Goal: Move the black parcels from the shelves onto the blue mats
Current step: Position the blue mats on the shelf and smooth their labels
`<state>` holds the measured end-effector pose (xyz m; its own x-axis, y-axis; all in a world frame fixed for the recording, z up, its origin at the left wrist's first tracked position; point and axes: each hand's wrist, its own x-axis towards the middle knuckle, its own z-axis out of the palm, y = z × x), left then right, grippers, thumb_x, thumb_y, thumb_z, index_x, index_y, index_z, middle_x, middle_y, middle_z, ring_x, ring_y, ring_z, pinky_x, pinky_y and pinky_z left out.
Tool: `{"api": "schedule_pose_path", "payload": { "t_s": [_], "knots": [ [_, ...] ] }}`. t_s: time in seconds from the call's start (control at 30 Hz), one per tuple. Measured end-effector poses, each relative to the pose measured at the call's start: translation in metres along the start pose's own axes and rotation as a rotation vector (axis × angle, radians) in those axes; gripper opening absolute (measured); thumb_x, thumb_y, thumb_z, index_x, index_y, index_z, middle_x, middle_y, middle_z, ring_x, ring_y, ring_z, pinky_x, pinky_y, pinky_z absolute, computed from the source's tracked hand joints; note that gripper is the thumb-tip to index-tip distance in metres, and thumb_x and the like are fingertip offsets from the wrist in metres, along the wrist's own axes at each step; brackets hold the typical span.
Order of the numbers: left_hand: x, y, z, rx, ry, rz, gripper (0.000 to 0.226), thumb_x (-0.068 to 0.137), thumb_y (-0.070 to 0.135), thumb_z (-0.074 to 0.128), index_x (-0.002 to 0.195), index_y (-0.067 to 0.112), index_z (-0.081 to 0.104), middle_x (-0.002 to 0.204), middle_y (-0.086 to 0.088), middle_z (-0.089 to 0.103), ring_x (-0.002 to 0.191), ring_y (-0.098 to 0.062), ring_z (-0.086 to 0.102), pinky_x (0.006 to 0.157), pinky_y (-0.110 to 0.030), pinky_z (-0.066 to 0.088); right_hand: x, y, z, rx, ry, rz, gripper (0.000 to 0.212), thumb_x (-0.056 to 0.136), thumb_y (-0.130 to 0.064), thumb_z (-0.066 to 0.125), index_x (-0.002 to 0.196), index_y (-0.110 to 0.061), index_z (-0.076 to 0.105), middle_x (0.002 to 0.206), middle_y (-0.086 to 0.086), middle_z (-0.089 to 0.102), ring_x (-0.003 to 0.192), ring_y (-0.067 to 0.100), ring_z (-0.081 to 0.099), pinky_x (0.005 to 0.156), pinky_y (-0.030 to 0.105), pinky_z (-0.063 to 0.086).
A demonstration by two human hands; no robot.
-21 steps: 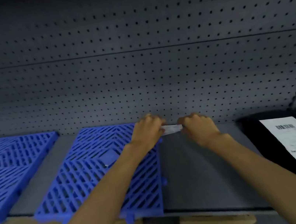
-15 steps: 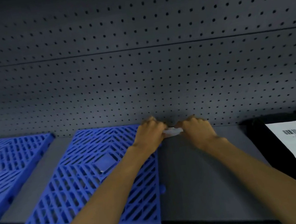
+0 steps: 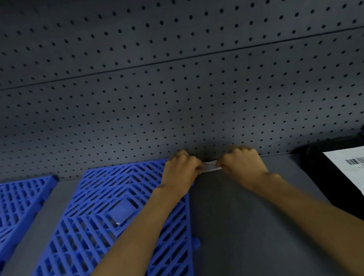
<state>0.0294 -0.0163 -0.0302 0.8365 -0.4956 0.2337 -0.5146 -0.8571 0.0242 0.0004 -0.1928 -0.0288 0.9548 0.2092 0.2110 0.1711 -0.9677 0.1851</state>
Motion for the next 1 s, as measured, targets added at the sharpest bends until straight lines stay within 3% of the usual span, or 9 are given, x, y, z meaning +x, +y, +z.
{"api": "schedule_pose_path", "payload": {
  "t_s": [0.2,0.37,0.53,0.67,0.87,1.0],
  "knots": [
    [0.001,0.010,-0.002,0.000,0.035,0.010,0.028,0.098,0.027,0.052,0.120,0.031,0.068,0.110,0.001,0.070,0.110,-0.019,0.055,0.082,-0.033,0.050,-0.008,0.007,-0.012,0.000,0.026,0.105,0.015,0.089,-0.018,0.059,0.084,-0.023,0.072,0.082,0.002,0.065,0.068,0.024,0.063,0.055,0.026,0.038],
    [0.003,0.012,-0.013,0.034,0.131,-0.026,0.025,0.098,0.026,0.050,0.109,0.031,0.072,0.102,0.004,0.071,0.106,-0.014,0.056,0.072,-0.031,0.052,-0.008,0.009,-0.030,-0.041,0.056,0.133,0.009,0.080,-0.018,0.068,0.078,-0.026,0.072,0.072,-0.001,0.063,0.055,0.019,0.053,0.050,0.023,0.032],
    [-0.012,0.000,-0.039,0.071,0.200,-0.063,0.019,0.096,0.027,0.055,0.102,0.030,0.073,0.097,0.006,0.071,0.105,-0.013,0.058,0.064,-0.031,0.051,-0.004,-0.002,-0.052,0.017,0.144,0.050,0.015,0.089,-0.018,0.056,0.089,-0.022,0.071,0.084,0.004,0.064,0.071,0.024,0.063,0.056,0.027,0.041],
    [-0.039,-0.025,-0.060,0.125,0.221,-0.116,0.016,0.096,0.023,0.056,0.098,0.025,0.072,0.096,0.007,0.070,0.105,-0.015,0.056,0.056,-0.029,0.038,0.003,-0.034,-0.073,0.041,0.185,-0.026,0.017,0.094,-0.023,0.052,0.094,-0.025,0.068,0.089,0.001,0.066,0.079,0.021,0.063,0.058,0.028,0.041],
    [-0.110,-0.082,-0.094,0.157,0.263,-0.232,0.015,0.097,0.024,0.055,0.104,0.028,0.068,0.102,0.009,0.068,0.108,-0.015,0.055,0.056,-0.029,0.039,0.014,-0.114,-0.105,0.087,0.243,-0.190,0.017,0.097,-0.020,0.053,0.097,-0.027,0.067,0.089,-0.004,0.067,0.097,0.018,0.060,0.059,0.031,0.045],
    [-0.168,-0.132,-0.121,0.177,0.297,-0.324,0.019,0.098,0.024,0.054,0.110,0.029,0.067,0.110,0.008,0.068,0.113,-0.017,0.054,0.068,-0.034,0.048,0.021,-0.186,-0.133,0.137,0.302,-0.303,0.021,0.098,-0.018,0.052,0.103,-0.030,0.068,0.094,-0.006,0.069,0.105,0.016,0.057,0.062,0.032,0.048]
  ]
}}
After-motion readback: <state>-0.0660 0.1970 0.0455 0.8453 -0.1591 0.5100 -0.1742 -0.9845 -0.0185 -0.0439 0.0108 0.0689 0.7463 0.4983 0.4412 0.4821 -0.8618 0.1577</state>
